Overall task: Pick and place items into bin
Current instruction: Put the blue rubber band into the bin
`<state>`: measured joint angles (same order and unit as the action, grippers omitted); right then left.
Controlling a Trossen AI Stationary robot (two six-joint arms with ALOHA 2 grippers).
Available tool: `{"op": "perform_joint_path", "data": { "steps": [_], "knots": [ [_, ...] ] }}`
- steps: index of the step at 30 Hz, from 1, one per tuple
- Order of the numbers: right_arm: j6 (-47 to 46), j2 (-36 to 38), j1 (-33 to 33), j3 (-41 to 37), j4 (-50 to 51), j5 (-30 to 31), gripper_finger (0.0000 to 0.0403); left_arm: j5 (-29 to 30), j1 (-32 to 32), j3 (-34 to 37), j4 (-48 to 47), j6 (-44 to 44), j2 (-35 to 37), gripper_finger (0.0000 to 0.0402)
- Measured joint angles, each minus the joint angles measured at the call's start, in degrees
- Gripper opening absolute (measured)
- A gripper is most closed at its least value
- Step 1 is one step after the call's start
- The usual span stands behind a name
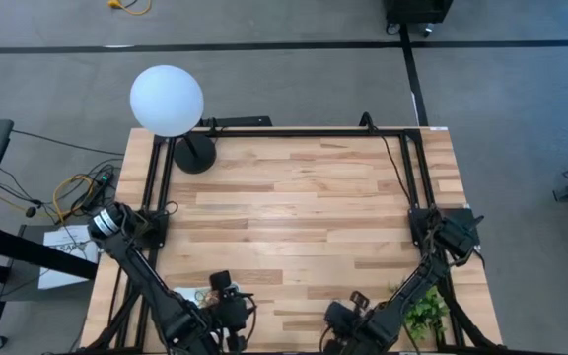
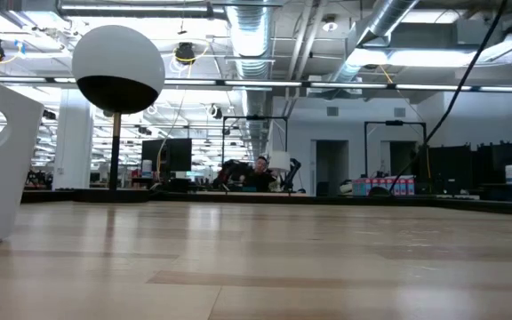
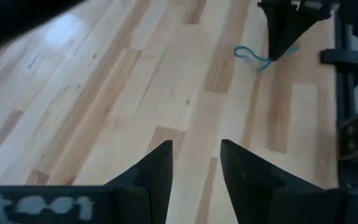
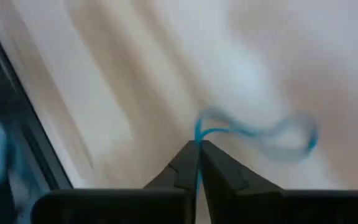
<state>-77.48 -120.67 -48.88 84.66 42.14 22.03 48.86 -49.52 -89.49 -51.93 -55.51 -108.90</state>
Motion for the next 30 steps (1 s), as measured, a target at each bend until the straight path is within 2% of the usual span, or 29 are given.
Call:
{"op": "perform_joint_path", "data": {
  "steps": [7, 10, 15, 19, 23, 30],
  "knots": [
    [11.2, 1.2, 2.5, 6.0, -2.7, 19.3, 0.0005, -0.7, 2.9, 0.0, 0.4, 8.1, 0.0, 0.0126],
    [16.5, 1.2, 4.6, 6.3, -8.9, 23.8, 0.0006, -2.5, 3.7, 0.0, 1.5, 12.2, 0.0, 0.0126],
    [27.8, 1.2, 8.7, 6.2, -19.6, 24.5, 0.0003, -5.5, 4.2, 0.0, 4.7, 19.6, 0.0, 0.0126],
    [35.6, 1.2, 10.7, 6.2, -26.5, 21.9, 0.0002, -6.0, 4.2, 0.0, 5.6, 22.4, 0.0, 0.0126],
    [37.3, 1.2, 12.8, 6.2, -29.6, 15.6, 0.0002, -5.3, 4.2, 0.0, 5.5, 22.4, 0.0, 0.0126],
    [40.6, 1.2, 14.6, 6.2, -32.6, 13.9, 0.0001, -4.9, 4.2, 0.0, 5.2, 23.0, 0.0, 0.0121]
  ]
}}
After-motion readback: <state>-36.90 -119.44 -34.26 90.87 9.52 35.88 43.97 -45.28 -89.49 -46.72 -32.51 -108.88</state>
